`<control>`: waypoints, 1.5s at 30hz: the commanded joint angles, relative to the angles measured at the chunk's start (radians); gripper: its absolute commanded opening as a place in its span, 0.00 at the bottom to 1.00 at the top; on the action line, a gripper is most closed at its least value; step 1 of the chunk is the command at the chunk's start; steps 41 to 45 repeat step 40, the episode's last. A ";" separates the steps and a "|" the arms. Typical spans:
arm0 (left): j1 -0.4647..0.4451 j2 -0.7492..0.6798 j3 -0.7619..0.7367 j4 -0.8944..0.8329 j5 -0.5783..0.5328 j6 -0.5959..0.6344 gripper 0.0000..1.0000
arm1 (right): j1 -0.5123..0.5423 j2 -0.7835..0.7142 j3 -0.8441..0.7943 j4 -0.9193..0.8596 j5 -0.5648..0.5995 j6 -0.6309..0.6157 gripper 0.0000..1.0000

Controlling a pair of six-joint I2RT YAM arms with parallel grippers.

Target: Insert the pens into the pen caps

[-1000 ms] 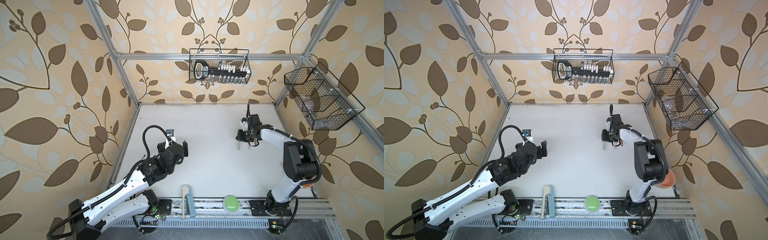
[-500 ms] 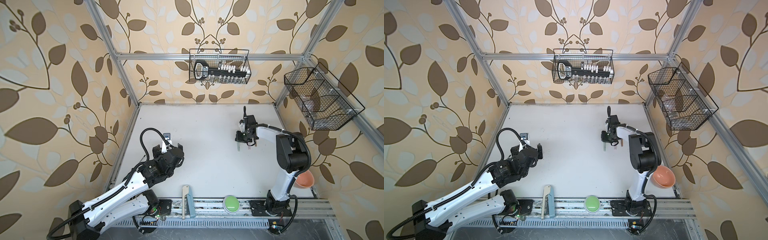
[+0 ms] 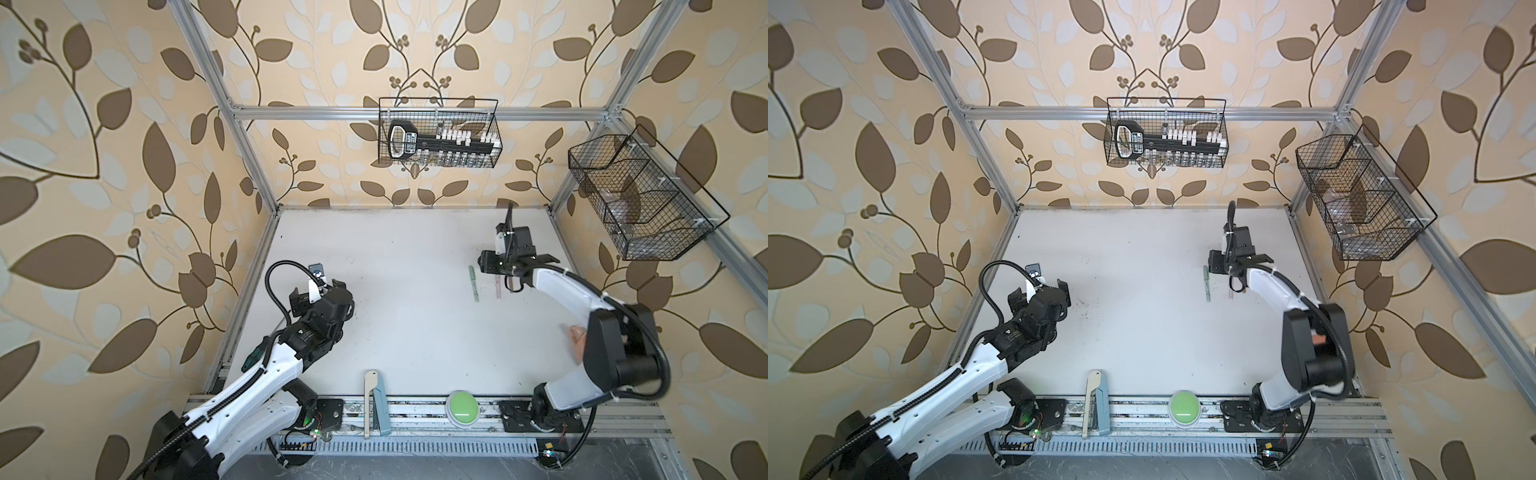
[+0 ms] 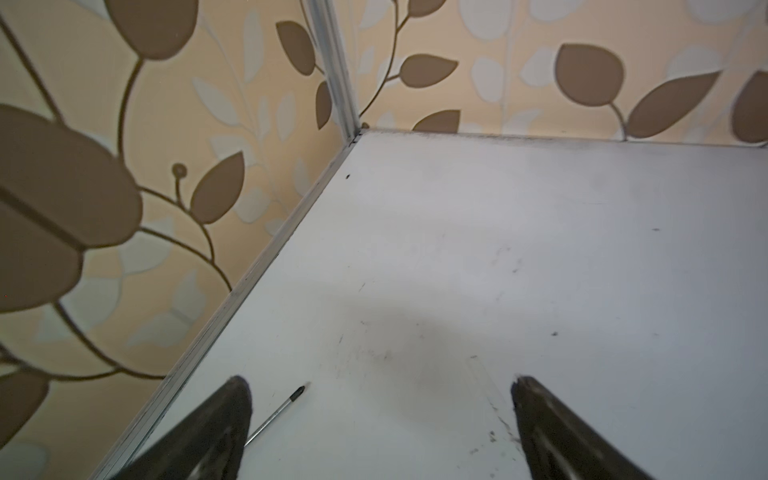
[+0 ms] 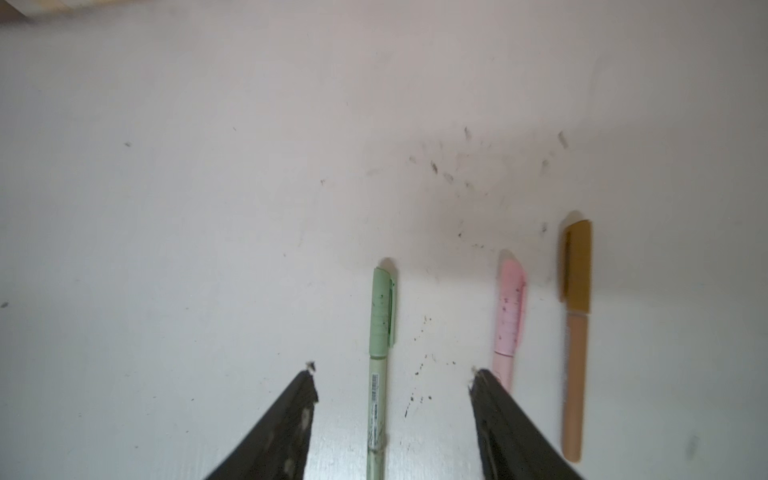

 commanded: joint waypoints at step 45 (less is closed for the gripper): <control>0.466 0.626 -0.068 0.863 0.522 0.139 0.99 | -0.111 -0.085 -0.760 1.197 0.079 -0.207 1.00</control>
